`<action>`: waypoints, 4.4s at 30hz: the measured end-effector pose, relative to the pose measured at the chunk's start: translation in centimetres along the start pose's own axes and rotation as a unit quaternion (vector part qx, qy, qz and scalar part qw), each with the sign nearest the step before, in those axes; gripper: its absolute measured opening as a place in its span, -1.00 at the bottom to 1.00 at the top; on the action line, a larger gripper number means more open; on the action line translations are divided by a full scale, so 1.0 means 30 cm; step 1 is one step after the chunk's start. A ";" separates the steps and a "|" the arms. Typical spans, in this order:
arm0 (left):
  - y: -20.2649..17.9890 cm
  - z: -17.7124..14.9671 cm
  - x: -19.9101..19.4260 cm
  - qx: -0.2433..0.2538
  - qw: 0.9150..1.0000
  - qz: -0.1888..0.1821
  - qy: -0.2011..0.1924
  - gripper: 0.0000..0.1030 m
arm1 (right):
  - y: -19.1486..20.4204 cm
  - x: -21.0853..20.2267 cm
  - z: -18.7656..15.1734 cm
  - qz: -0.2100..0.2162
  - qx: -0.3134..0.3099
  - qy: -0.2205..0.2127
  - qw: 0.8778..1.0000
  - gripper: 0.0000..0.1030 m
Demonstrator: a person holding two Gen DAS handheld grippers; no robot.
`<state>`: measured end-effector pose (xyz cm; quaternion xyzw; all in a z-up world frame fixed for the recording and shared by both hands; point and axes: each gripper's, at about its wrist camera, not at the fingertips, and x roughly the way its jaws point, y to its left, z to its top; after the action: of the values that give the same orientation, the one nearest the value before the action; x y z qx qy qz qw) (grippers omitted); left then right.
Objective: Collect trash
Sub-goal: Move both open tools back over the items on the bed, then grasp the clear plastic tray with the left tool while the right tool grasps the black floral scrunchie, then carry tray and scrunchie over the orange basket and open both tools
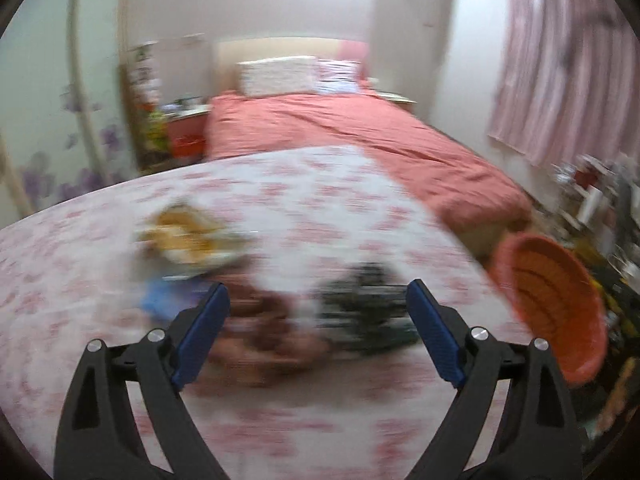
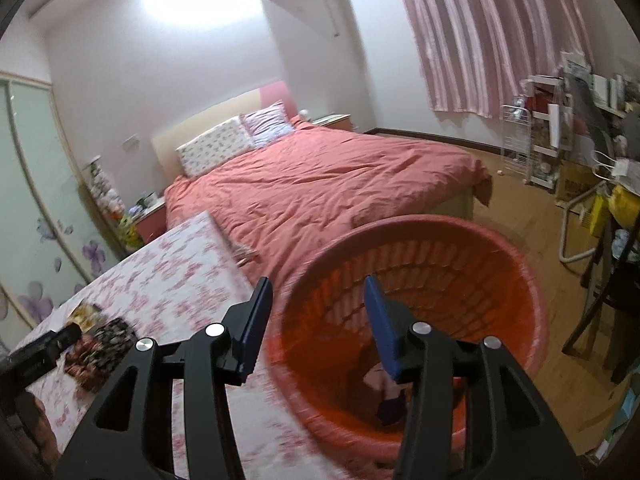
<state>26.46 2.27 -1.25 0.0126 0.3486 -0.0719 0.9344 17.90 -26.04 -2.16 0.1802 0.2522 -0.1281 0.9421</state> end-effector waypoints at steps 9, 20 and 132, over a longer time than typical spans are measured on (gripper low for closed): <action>0.436 0.022 0.033 -0.092 0.988 0.126 0.008 0.70 | 0.164 0.009 -0.059 0.037 -0.049 0.026 0.998 -0.06; 0.464 0.062 0.150 -0.100 0.989 0.102 0.032 0.37 | 0.244 0.048 -0.102 0.043 -0.074 0.056 0.995 -0.06; -0.564 0.076 -0.160 0.107 0.952 -0.286 -0.036 -0.69 | -0.074 -0.089 0.105 -0.025 0.034 -0.097 0.994 -0.86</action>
<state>21.94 -14.02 4.06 0.0094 0.2944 -0.3736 0.8796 16.26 -28.92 1.17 0.1925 0.1593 -0.1773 0.9519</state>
